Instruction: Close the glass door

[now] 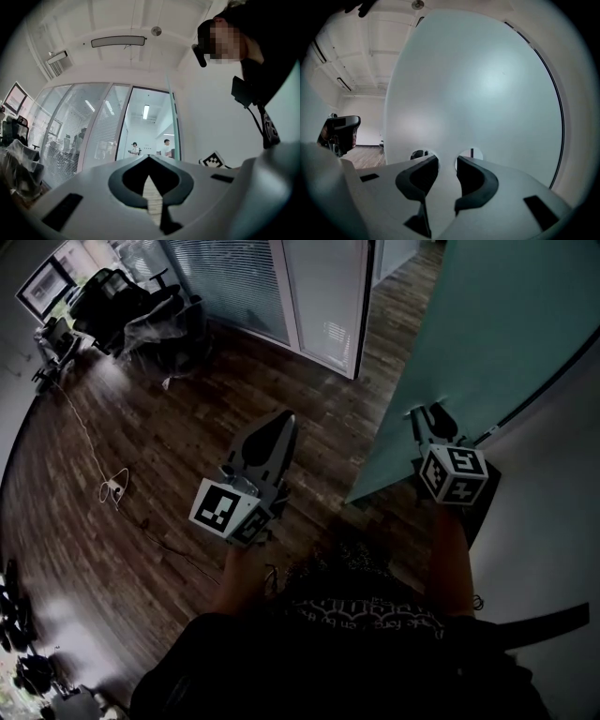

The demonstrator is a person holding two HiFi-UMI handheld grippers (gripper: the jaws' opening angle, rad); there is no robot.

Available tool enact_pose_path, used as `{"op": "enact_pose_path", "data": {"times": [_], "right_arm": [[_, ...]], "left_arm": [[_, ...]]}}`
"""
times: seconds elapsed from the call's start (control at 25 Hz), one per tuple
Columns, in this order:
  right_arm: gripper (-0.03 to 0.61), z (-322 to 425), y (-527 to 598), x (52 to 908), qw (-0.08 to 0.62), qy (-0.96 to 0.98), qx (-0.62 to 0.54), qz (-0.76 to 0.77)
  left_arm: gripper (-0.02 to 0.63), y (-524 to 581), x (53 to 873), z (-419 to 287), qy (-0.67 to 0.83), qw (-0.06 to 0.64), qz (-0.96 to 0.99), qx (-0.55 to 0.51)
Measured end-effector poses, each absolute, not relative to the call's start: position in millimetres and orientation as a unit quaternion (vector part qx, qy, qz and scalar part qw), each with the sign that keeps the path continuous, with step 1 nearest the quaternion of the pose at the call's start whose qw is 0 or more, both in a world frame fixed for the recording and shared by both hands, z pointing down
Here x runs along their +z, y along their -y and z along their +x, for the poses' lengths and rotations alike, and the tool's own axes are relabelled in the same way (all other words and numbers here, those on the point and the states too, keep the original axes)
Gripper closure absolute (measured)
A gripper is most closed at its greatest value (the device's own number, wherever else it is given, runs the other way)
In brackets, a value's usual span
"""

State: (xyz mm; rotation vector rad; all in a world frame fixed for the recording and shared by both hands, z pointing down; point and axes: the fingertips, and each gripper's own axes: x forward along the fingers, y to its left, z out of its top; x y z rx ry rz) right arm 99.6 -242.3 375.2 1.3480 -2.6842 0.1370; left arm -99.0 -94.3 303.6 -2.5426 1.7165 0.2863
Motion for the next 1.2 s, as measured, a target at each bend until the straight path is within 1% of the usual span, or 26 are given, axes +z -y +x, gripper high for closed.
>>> {"op": "enact_pose_path", "data": {"times": [0.4, 0.6, 0.96, 1.2], "right_arm": [[0.457, 60, 293, 378, 0.076, 0.891, 0.040, 0.446], [0.459, 41, 317, 378, 0.085, 0.895, 0.045, 0.436], [0.459, 16, 358, 379, 0.099, 0.892, 0.050, 0.438], [0.460, 1, 388, 376, 0.097, 0.886, 0.047, 0.451]], "left_arm": [[0.612, 159, 303, -126, -0.582, 0.034, -0.807, 0.092], [0.612, 201, 292, -134, -0.582, 0.055, -0.806, 0.087], [0.612, 255, 296, -137, -0.587, 0.047, -0.804, 0.082], [0.612, 280, 303, -159, -0.595, 0.042, -0.800, 0.063]]}}
